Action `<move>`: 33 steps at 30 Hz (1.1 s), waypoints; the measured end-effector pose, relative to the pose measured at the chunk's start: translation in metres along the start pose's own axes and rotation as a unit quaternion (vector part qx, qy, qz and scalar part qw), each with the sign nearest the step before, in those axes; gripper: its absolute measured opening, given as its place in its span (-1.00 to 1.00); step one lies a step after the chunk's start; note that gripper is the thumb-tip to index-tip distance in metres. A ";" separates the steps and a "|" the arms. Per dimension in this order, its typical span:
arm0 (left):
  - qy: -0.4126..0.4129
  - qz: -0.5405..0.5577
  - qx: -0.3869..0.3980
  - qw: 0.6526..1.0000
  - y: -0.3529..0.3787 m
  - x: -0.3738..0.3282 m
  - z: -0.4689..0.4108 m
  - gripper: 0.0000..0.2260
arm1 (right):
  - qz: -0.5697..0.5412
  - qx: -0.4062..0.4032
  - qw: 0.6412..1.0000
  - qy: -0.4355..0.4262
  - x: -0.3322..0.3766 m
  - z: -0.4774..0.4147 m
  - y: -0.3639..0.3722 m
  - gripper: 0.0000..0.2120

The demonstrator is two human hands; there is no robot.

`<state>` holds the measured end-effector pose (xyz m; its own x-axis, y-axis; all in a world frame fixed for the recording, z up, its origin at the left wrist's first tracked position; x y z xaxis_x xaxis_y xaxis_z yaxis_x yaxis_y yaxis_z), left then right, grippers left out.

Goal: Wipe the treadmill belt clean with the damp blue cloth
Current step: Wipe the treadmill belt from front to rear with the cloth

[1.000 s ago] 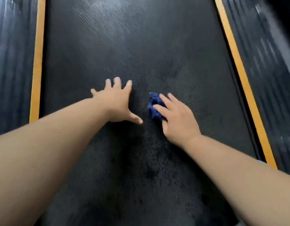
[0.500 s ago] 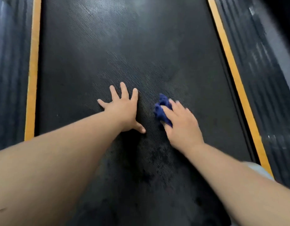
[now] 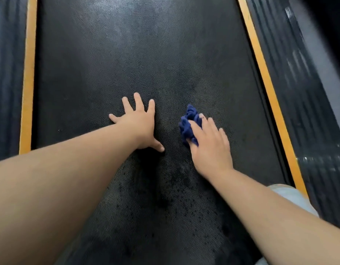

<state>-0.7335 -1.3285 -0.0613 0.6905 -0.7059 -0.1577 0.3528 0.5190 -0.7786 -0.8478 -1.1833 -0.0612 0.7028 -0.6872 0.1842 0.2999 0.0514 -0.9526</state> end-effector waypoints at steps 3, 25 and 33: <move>0.000 0.002 -0.003 1.000 0.001 -0.001 -0.002 0.31 | 0.009 -0.002 1.000 -0.026 0.019 -0.029 -0.003 -0.55; 0.038 -0.007 -0.060 0.997 0.003 0.021 0.008 0.16 | 0.057 0.014 0.995 -0.075 0.045 -0.043 -0.005 -0.54; 0.065 0.006 -0.079 0.995 -0.012 -0.013 -0.008 0.26 | -0.040 -0.067 0.997 0.006 -0.014 0.003 -0.020 -0.66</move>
<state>-0.7519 -1.3301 -0.0546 0.6039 -0.7611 -0.2369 0.2340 0.4534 -0.8600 -0.8618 -1.1719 -0.0436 0.6725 -0.6934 0.2586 0.2648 -0.1009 -0.9590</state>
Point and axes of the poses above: each hand's wrist, its own z-axis away from the middle knuckle, its own y-axis out of the palm, x = y × z, the point moved 5 cm from there along -z, towards the middle knuckle, and after that the axes turned 12 degrees about y, right-handed, at the moved point
